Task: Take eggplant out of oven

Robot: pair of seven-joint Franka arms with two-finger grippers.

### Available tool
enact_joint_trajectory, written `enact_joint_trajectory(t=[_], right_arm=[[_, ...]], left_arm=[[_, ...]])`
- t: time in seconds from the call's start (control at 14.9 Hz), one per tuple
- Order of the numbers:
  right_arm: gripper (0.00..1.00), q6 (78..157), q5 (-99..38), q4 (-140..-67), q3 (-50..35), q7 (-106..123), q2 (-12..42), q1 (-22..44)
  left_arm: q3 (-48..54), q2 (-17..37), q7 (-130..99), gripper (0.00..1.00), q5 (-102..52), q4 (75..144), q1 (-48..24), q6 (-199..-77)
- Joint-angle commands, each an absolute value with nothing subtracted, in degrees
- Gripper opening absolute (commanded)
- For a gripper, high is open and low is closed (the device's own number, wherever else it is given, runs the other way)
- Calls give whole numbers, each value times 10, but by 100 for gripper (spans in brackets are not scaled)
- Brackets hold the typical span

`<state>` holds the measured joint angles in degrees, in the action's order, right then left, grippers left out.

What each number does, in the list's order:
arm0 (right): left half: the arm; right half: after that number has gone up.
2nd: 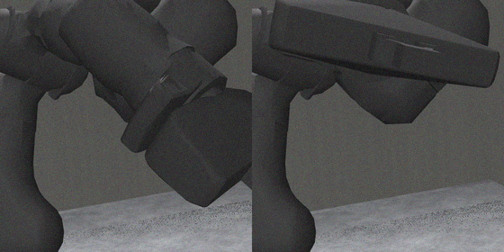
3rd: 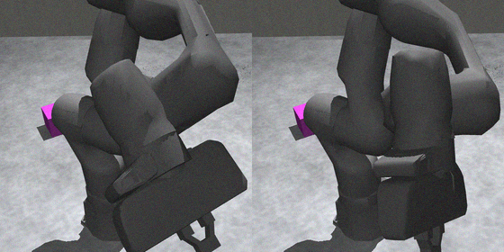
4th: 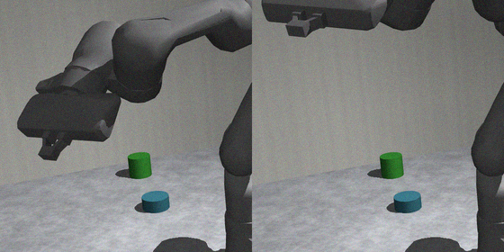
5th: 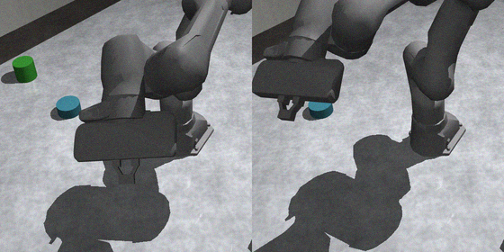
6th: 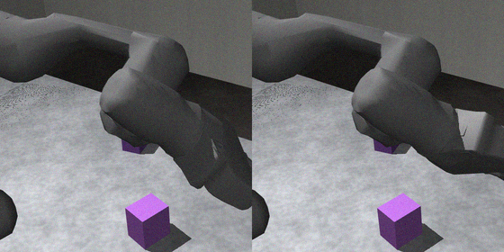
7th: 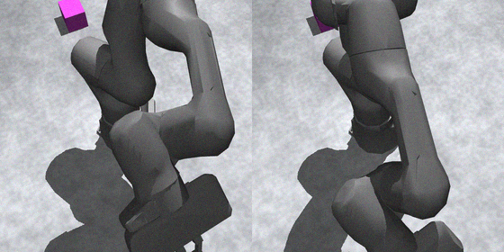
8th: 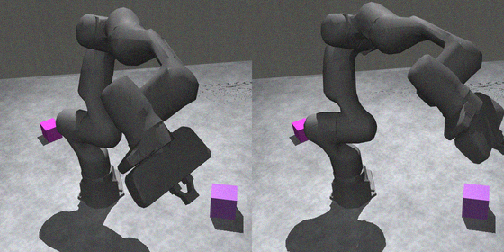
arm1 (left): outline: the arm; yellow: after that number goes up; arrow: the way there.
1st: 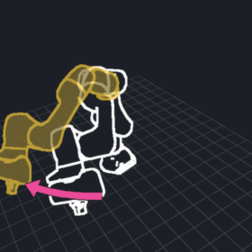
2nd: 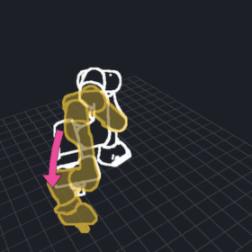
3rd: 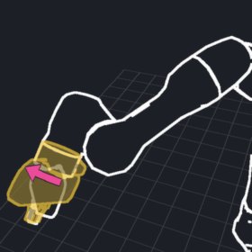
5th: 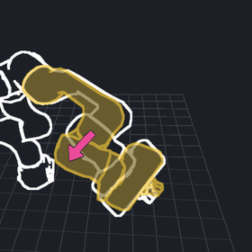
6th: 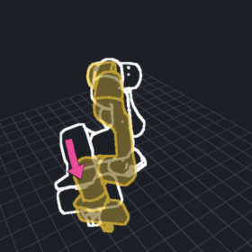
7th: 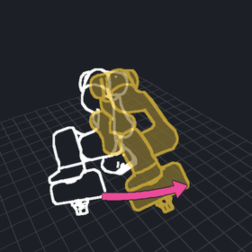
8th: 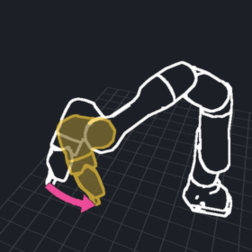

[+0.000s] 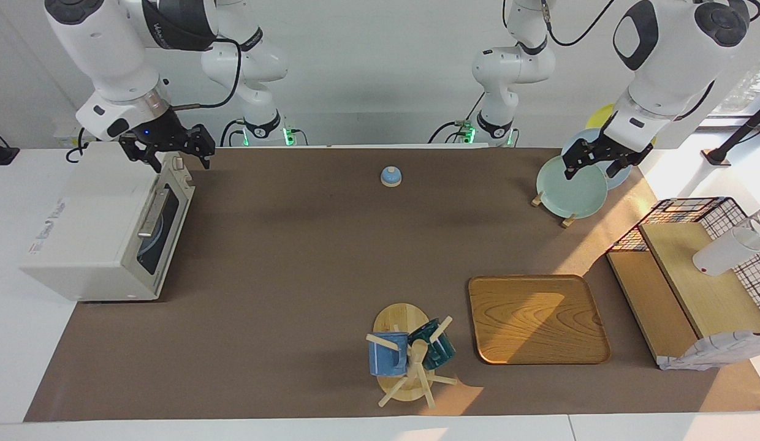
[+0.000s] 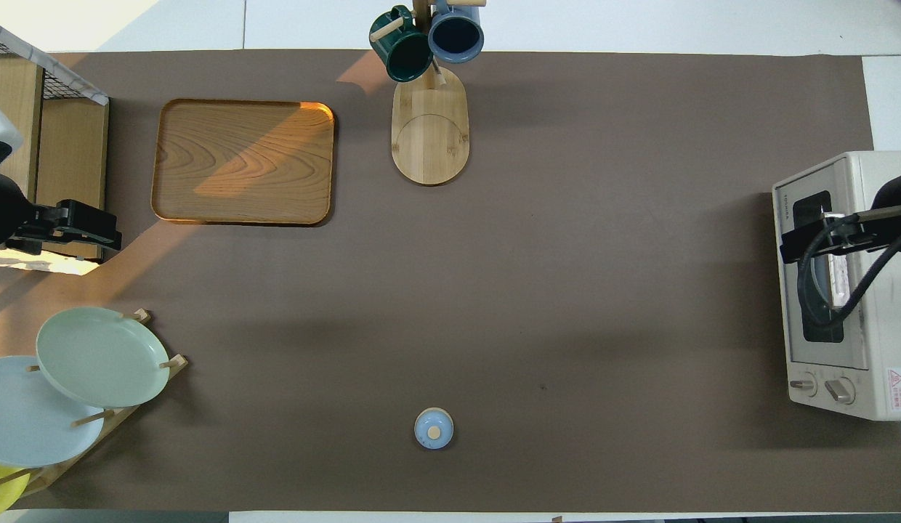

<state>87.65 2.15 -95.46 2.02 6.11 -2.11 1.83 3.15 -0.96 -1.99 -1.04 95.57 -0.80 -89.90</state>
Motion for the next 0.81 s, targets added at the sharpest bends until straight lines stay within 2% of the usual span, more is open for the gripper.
enact_joint_trajectory(t=[0.0,0.07,0.13,0.34,0.74], right_arm=[[83,880,12,-959,24,78,-22,18],[22,880,12,-962,24,79,-23,18],[0,881,13,-968,25,78,-25,19],[0,901,18,-1002,25,76,-40,5],[0,1035,104,-1123,25,26,-70,-9]], left_arm=[[36,-17,-18,100,0,957,-2,-893],[37,-17,-18,100,0,957,-2,-893],[36,-17,-17,100,0,957,-2,-893],[36,-17,-18,100,0,957,-2,-893],[36,-17,-18,100,0,957,-2,-893]])
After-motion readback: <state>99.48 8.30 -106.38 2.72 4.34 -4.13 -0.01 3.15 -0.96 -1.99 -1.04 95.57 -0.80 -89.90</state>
